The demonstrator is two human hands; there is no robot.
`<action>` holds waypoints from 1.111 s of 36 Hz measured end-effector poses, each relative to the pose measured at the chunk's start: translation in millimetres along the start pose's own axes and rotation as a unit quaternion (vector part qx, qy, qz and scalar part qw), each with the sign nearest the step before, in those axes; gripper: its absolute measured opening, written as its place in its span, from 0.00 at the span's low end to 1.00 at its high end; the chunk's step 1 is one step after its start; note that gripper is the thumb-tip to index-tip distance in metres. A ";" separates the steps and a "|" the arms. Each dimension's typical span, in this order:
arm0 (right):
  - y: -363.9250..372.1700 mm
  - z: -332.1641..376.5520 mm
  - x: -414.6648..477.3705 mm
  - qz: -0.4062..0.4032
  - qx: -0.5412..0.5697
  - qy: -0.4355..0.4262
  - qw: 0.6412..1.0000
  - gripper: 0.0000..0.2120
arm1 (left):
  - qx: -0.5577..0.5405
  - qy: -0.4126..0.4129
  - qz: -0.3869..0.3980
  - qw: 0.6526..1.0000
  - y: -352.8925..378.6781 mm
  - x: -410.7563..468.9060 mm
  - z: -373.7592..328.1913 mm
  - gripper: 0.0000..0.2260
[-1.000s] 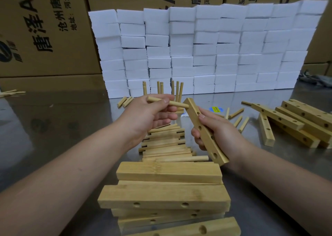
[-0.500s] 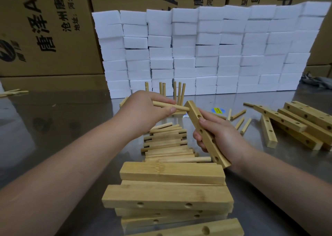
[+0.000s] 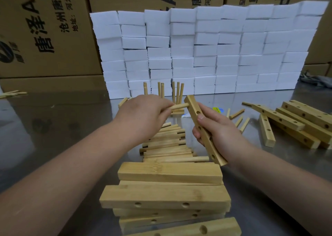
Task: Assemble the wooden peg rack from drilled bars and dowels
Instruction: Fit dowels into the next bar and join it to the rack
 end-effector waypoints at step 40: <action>-2.7 16.7 -3.8 0.006 -0.096 -0.022 0.995 0.19 | -0.329 -0.148 0.009 0.933 2.1 0.7 3.0 0.09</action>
Point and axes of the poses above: each hand's wrist, its own x-axis towards the middle knuckle, its own y-axis out of the palm, z = x × y, the point moved 1 cm from there along x, towards the middle knuckle, and after that the axes turned 11 degrees about -x, right-handed, at the moved point
